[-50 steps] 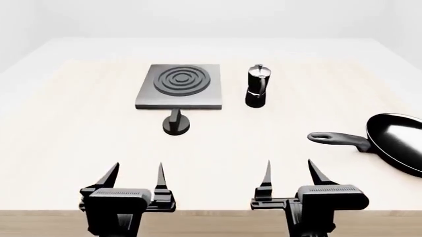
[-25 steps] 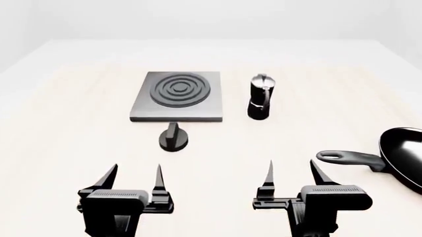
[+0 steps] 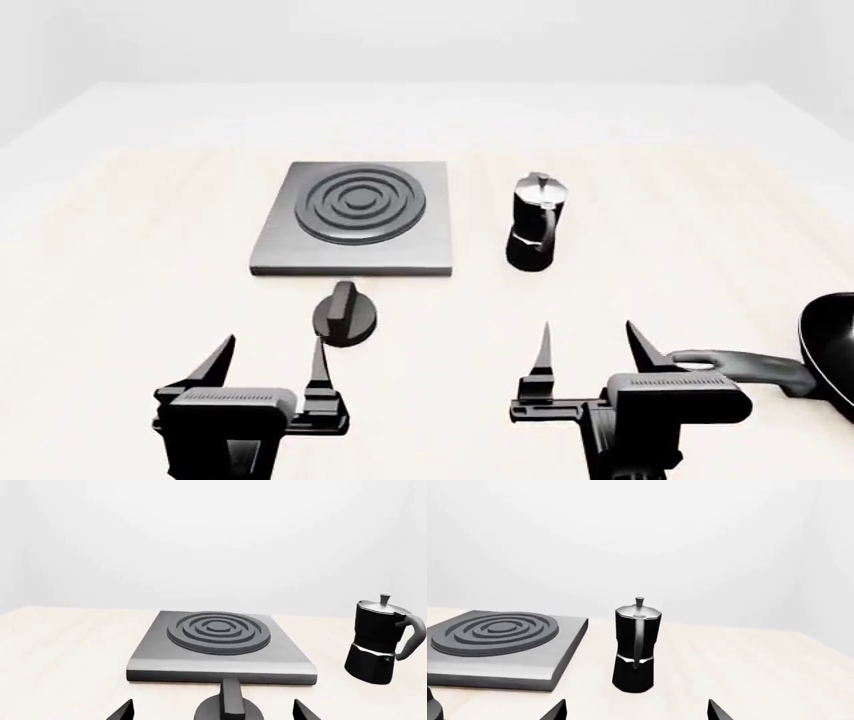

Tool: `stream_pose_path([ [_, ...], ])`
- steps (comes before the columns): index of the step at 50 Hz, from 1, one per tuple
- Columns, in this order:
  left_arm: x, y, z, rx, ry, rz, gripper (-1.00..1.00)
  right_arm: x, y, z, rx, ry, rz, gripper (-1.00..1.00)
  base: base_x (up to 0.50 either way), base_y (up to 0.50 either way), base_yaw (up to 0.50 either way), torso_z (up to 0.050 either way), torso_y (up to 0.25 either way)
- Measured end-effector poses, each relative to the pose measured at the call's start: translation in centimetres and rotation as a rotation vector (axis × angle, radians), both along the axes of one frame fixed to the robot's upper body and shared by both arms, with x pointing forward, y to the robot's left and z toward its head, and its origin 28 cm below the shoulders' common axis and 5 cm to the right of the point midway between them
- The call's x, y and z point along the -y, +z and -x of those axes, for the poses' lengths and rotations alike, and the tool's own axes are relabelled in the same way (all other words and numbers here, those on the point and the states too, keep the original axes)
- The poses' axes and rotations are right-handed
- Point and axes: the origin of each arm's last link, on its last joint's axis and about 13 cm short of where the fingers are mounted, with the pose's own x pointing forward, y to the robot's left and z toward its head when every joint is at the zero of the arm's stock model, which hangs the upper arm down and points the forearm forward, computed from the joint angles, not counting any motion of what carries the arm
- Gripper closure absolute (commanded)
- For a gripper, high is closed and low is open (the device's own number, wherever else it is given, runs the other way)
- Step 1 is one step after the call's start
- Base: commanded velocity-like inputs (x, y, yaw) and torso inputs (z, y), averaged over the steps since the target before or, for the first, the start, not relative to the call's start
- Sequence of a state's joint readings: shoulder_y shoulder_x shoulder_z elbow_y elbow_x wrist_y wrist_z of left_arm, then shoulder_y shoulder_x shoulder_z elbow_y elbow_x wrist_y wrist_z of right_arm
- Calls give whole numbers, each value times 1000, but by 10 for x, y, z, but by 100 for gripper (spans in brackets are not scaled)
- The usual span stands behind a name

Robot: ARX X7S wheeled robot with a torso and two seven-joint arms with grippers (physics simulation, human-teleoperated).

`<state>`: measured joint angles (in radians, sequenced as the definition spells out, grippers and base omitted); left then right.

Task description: Put the frying pan on the stove.

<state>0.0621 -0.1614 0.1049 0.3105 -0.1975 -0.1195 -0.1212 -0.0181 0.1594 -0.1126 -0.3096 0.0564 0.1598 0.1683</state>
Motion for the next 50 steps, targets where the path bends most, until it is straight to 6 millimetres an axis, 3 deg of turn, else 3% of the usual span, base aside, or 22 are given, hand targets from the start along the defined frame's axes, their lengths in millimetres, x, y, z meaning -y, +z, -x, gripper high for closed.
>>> stream_pose_path([
  [40,0,1,0,2,-2,-4,-100,0,0,-2,-10,-2,1,-100,217,0,0,0,0],
  [50,0,0,0,3,1,-2,-100,0,5,-4,11,-113,-54,-100,0,0,0,0,0],
])
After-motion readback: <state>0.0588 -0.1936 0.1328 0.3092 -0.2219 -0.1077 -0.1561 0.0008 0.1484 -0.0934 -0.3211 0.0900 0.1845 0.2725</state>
